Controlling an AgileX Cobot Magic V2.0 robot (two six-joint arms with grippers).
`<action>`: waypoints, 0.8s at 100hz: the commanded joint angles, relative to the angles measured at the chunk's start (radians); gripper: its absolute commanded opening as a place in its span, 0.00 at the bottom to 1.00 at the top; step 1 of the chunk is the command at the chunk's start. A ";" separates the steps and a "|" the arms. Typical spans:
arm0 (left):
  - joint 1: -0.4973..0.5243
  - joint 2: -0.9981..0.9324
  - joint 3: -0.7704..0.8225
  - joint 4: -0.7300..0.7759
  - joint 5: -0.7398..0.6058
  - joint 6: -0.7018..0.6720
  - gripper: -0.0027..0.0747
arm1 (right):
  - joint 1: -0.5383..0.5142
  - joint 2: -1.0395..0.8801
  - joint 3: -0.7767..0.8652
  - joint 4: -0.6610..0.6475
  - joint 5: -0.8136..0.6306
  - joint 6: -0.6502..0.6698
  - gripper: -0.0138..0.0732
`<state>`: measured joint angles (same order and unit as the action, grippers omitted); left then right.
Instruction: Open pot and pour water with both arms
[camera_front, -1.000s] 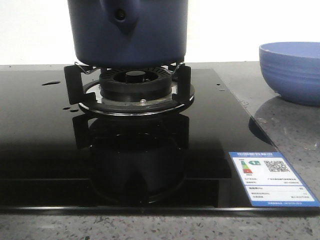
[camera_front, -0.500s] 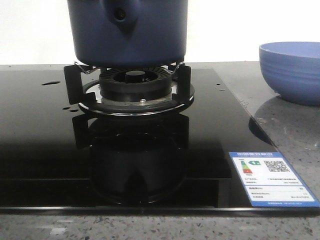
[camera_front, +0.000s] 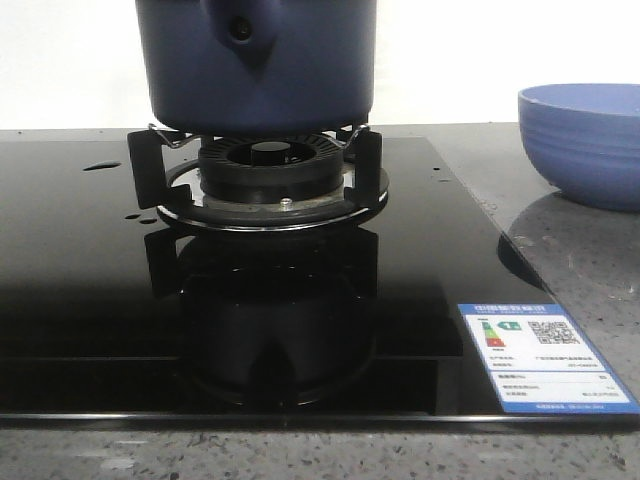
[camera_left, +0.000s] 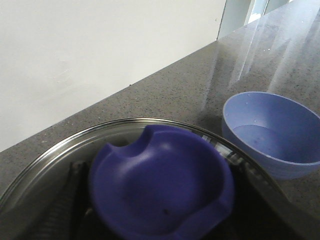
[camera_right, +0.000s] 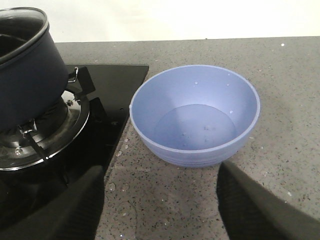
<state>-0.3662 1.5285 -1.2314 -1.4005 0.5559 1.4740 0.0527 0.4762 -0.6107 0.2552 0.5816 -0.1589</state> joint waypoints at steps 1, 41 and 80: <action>-0.007 -0.031 -0.034 -0.051 -0.010 0.003 0.70 | 0.002 0.012 -0.035 0.005 -0.076 -0.009 0.66; -0.007 -0.033 -0.034 -0.053 0.012 0.003 0.51 | 0.002 0.012 -0.035 0.016 -0.076 -0.009 0.66; 0.048 -0.124 -0.105 -0.053 0.016 0.003 0.51 | 0.002 0.136 -0.162 -0.012 0.053 -0.009 0.66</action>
<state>-0.3478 1.4849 -1.2773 -1.3885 0.5691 1.4740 0.0527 0.5463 -0.6896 0.2580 0.6468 -0.1589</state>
